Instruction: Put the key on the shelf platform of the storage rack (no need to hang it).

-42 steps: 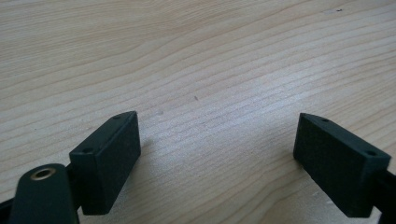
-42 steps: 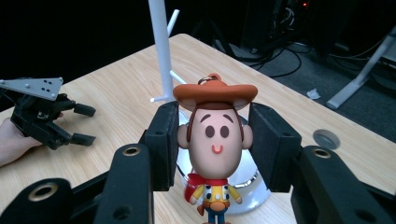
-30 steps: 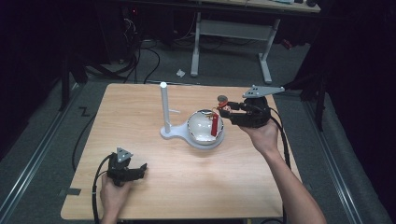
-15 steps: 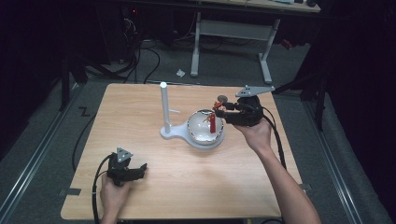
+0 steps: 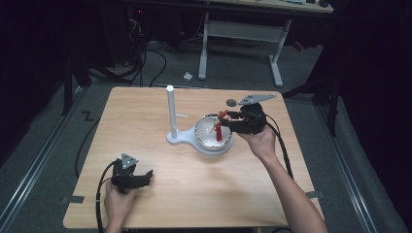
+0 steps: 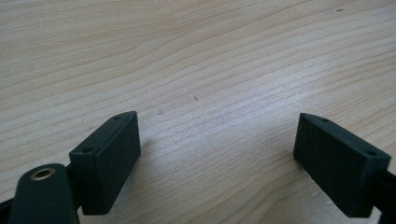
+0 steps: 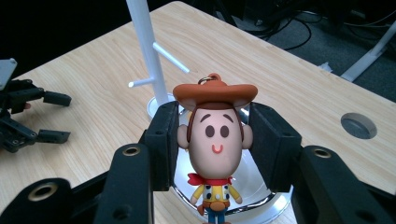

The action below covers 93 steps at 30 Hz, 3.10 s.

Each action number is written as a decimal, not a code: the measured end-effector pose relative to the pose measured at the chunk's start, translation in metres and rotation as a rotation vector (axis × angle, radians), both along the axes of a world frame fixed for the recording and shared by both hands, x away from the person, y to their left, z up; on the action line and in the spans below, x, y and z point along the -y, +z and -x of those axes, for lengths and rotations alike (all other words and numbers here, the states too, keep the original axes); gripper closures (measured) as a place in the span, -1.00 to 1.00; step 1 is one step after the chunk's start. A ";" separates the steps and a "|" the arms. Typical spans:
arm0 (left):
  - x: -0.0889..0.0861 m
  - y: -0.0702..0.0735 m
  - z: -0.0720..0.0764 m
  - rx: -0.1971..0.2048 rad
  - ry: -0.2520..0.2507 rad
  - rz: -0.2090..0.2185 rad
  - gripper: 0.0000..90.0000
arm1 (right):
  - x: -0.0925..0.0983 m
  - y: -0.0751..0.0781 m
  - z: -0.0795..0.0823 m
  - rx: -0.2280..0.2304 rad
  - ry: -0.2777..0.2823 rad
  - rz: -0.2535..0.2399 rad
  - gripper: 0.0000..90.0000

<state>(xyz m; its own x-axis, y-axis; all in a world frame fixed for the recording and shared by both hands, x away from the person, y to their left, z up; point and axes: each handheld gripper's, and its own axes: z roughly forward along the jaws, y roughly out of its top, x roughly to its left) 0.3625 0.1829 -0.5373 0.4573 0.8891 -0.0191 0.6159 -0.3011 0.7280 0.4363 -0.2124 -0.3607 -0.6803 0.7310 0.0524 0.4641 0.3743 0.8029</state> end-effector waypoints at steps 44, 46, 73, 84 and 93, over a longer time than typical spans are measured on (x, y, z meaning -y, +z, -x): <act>0.000 0.000 0.000 0.000 -0.001 -0.002 -0.66 | -0.021 -0.077 -0.033 -0.124 -0.066 0.051 0.22; 0.000 0.000 0.000 0.000 -0.001 -0.002 -0.66 | -0.022 -0.080 -0.034 -0.124 -0.064 0.055 0.22; 0.000 0.000 0.000 0.000 -0.001 -0.001 -0.66 | -0.024 -0.083 -0.034 -0.138 -0.075 0.088 0.11; 0.000 0.000 0.000 0.000 0.000 -0.002 -0.66 | -0.012 -0.064 -0.025 -0.086 -0.083 0.070 0.13; 0.000 0.000 0.000 0.000 -0.001 -0.002 -0.66 | 0.003 -0.053 -0.017 -0.053 -0.100 0.071 0.17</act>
